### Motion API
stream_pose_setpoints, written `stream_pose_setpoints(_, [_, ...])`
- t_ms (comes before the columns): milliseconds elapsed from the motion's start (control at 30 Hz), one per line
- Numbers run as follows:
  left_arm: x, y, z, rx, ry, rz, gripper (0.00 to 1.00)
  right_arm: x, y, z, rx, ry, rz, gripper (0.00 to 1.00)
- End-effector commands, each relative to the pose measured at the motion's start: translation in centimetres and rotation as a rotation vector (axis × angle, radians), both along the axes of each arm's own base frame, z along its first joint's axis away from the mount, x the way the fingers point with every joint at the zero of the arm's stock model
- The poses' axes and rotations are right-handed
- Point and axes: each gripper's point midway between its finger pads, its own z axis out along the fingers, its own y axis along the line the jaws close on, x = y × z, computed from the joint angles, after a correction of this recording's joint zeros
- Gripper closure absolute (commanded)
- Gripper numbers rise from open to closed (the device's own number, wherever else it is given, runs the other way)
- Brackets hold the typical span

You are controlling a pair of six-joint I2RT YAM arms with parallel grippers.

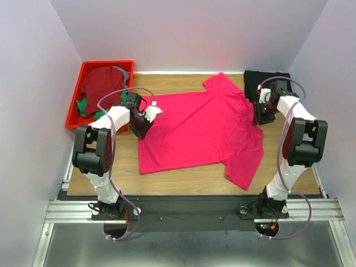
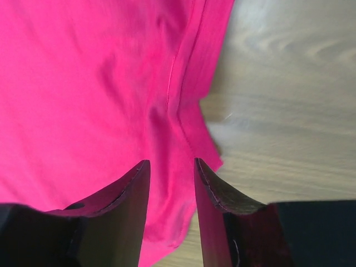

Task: Fold and stack the t-shirts
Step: Flatten the tshirt out

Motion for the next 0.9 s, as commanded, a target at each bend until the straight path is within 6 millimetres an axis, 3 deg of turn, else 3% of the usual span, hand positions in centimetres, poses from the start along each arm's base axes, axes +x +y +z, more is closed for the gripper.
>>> stream_pose_setpoints(0, [-0.5, 0.8, -0.8, 0.041, -0.011, 0.003, 0.70, -1.5, -0.5, -1.4, -0.022, 0.047, 0.013, 0.58])
stream_pose_setpoints(200, [-2.4, 2.7, -3.7, 0.135, 0.043, 0.002, 0.72, -3.8, -2.6, -4.1, -0.104, 0.139, -0.012, 0.60])
stream_pose_setpoints(267, [-3.0, 3.4, -4.4, 0.169, 0.050, -0.006, 0.73, -4.5, -4.1, -4.9, -0.152, 0.170, -0.040, 0.60])
stream_pose_setpoints(433, [-3.6, 4.1, -4.9, 0.201, 0.056, -0.013, 0.74, -7.3, -6.4, -6.2, -0.243, 0.240, -0.041, 0.60])
stream_pose_setpoints(567, [-4.1, 4.5, -4.8, 0.219, 0.051, -0.023, 0.74, -9.5, -6.2, -5.9, -0.258, 0.254, -0.010, 0.60])
stream_pose_setpoints(700, [-5.2, 4.9, -5.0, 0.228, 0.062, -0.038, 0.75, -11.5, -4.7, -5.3, -0.202, 0.251, 0.044, 0.59])
stream_pose_setpoints(867, [-6.9, 5.2, -4.7, 0.234, 0.082, -0.081, 0.75, -15.3, -3.5, -4.6, -0.175, 0.296, 0.117, 0.57])
